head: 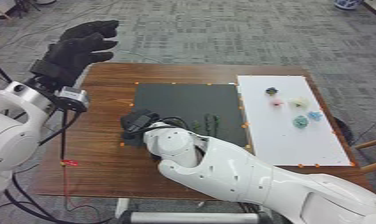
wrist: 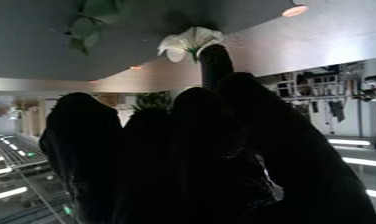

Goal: Arrange flowers

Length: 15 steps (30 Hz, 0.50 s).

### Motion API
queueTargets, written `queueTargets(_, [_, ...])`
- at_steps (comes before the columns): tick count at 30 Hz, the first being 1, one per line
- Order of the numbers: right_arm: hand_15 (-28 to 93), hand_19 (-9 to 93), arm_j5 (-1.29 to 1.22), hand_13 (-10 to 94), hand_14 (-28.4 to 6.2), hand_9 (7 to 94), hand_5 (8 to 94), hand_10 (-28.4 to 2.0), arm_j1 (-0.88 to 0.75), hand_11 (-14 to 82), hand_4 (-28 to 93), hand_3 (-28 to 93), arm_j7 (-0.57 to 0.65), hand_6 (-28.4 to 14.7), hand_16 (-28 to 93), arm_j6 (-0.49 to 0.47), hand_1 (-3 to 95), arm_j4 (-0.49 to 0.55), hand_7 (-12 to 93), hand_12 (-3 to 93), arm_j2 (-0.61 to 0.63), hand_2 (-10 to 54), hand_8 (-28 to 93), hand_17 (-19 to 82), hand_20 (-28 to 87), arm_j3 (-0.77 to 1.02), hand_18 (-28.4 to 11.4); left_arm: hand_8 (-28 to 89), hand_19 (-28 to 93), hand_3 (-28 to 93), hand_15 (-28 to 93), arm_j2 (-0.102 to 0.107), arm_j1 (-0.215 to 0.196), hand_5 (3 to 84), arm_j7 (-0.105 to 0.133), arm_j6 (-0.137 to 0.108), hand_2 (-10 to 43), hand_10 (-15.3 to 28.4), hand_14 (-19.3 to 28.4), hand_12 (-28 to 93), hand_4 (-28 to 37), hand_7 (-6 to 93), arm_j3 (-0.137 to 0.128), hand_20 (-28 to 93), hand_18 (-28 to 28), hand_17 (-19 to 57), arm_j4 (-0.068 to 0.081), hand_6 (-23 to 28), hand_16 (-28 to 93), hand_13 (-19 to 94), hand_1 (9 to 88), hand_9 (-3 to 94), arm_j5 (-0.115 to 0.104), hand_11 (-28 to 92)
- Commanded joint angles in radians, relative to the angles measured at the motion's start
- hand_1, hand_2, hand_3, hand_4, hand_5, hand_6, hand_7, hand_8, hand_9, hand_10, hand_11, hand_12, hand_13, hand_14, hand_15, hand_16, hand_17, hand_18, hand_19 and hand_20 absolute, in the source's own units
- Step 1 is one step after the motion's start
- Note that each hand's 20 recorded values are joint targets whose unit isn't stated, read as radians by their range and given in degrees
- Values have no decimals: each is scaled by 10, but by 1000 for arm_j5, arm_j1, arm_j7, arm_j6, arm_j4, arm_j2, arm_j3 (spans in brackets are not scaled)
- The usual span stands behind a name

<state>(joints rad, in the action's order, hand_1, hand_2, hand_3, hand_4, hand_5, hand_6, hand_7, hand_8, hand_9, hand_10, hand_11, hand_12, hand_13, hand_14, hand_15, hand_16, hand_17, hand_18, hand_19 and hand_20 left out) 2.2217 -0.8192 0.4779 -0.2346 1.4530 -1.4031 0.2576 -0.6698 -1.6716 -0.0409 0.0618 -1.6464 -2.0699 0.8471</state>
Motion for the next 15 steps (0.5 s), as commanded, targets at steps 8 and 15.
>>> queueTargets(8, [894,932,-10,937,-36,936,526,-70,15,696,-8,932,71,20,310,-57,220,12,195,337,-8,220,-167,654,798,-1,-229,-93,435,721,390,-10,-29,241,4,-3,-31,108,144,196,-276,195,-31,17,198,-125,-16,29,-50,58,252,161,-3,179])
queueTargets(15, [895,932,-18,937,-37,936,554,-68,9,695,-10,932,90,14,309,-76,224,15,185,338,-6,222,-162,657,798,5,-230,-93,423,723,383,-11,-32,239,5,-6,-31,107,141,195,-278,195,-33,37,194,-122,-17,27,-47,58,253,160,-3,177])
